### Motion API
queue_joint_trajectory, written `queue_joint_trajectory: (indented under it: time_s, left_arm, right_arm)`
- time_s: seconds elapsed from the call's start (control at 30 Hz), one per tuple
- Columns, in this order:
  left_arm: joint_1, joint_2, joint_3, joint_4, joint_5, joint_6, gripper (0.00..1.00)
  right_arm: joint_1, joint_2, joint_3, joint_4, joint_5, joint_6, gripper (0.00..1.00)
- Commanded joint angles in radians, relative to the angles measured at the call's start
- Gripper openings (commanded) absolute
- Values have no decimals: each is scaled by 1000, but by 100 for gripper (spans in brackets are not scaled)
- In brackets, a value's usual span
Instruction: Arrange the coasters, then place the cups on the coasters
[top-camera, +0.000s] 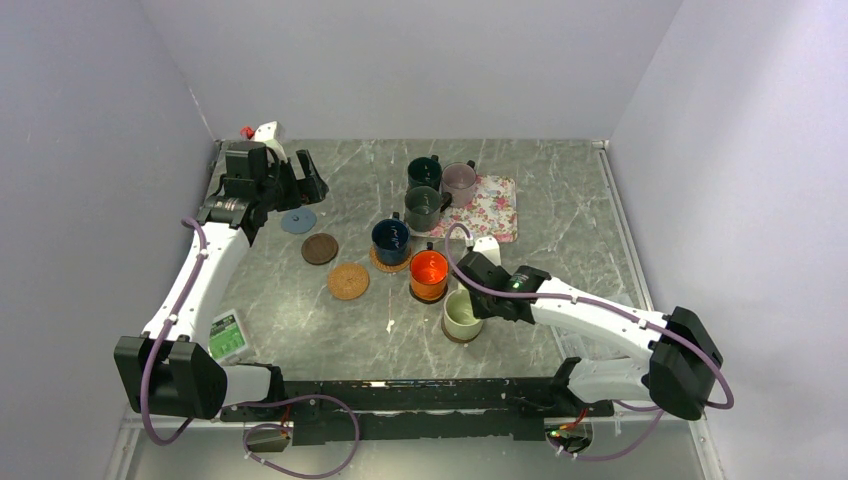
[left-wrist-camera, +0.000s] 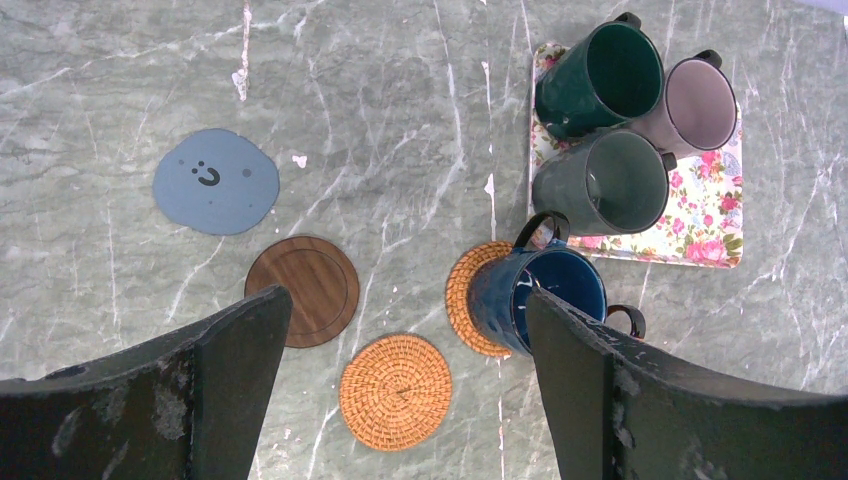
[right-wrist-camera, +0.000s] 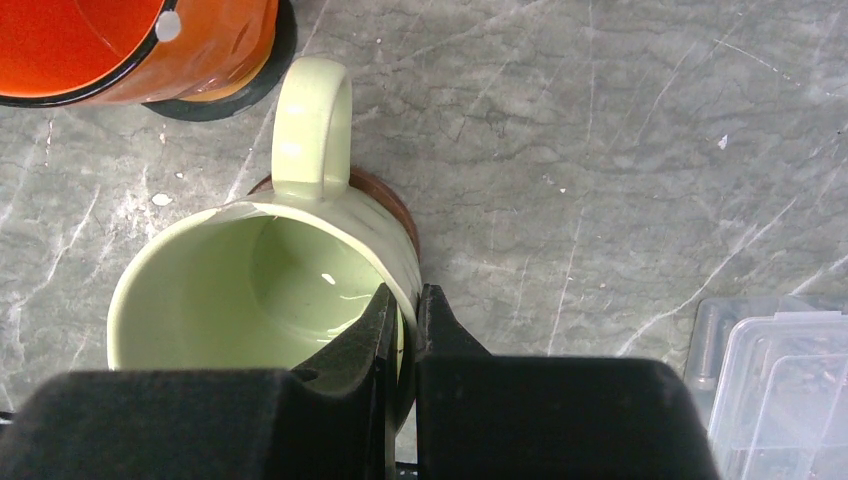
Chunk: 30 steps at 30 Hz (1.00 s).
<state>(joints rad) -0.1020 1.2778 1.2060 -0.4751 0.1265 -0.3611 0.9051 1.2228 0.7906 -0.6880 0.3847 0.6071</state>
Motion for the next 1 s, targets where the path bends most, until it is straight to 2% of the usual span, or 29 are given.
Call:
queue_joint_trajectory:
  time_s: [0.0, 0.43, 0.57, 0.8, 0.97]
  left_arm:
    - [-5, -23, -3, 36, 5, 1, 94]
    - [-7, -21, -2, 36, 4, -1, 94]
    - [-7, -21, -2, 35, 5, 2, 94]
    - [-7, -22, -2, 35, 2, 1, 94]
    - [-7, -24, -2, 35, -2, 2, 94]
  right_arm:
    - [5, -11, 9, 50, 25, 21, 0]
    - [6, 2, 2, 45, 26, 28, 0]
    - [7, 6, 8, 41, 28, 26, 8]
    - [8, 0, 26, 22, 29, 25, 29]
    - [8, -30, 63, -25, 42, 17, 49]
